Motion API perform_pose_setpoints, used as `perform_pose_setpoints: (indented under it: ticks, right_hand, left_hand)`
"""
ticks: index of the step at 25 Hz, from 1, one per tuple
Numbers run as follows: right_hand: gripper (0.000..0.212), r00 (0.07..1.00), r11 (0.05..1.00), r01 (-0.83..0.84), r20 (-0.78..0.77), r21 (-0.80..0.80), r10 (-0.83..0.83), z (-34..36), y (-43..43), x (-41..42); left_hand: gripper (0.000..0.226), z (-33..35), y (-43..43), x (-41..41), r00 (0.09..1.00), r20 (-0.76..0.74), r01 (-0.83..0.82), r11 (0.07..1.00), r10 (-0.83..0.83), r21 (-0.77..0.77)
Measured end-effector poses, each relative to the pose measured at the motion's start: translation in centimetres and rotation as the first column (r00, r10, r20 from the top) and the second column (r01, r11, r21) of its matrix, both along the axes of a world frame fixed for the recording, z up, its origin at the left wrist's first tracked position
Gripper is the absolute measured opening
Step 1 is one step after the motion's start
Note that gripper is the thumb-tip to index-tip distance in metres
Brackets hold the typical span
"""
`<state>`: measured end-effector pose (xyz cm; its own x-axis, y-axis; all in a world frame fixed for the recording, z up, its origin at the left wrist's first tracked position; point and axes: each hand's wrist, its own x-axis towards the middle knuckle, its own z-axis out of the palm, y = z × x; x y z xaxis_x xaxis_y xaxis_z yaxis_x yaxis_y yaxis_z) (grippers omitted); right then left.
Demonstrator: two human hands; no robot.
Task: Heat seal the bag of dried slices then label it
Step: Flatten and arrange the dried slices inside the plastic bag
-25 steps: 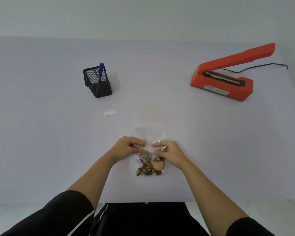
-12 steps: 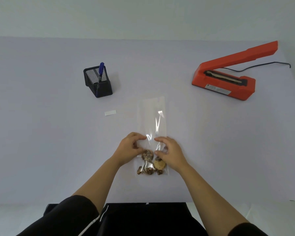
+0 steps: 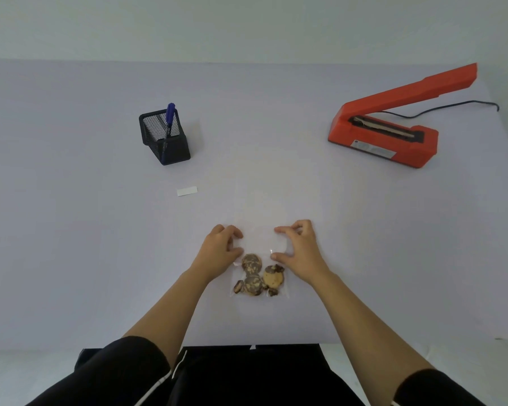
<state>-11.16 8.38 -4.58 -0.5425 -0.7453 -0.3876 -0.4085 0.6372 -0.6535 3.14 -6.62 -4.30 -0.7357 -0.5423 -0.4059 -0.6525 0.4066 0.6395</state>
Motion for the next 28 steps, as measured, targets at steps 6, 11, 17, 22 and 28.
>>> perform_pose_setpoints:
  ticks: [6, 11, 17, 22, 28]
  right_hand:
    - [0.03, 0.975, 0.976, -0.211, -0.067, 0.05, 0.214, 1.1, -1.5, 0.9]
    - [0.019, 0.98, 0.984, -0.175, -0.084, 0.04, 0.178, 1.0, -1.8, 1.0]
    - [0.019, 0.979, 0.983, -0.166, -0.108, 0.08, 0.174, 1.1, -2.4, 0.6]
    - [0.019, 0.986, 0.991, -0.132, -0.101, 0.034, 0.134, 0.8, -2.3, 0.9]
    - [0.018, 0.985, 0.988, -0.152, -0.084, -0.002, 0.152, 0.7, -1.9, 0.6]
  left_hand:
    - [0.022, 0.1, 0.4, -0.9, 0.955, -0.022, 0.284, 0.932, -0.296, -0.224]
    - [0.021, 0.2, 0.6, -1.0, 0.972, 0.048, 0.237, 0.957, -0.232, -0.167]
    - [0.021, 0.3, 0.3, -1.8, 0.975, 0.113, 0.204, 0.969, -0.19, -0.136]
    - [0.019, 0.6, 0.8, -2.2, 0.968, 0.079, 0.247, 0.958, -0.238, -0.145]
    - [0.014, 0.0, 0.0, -1.2, 0.934, 0.01, 0.352, 0.915, -0.357, -0.196]
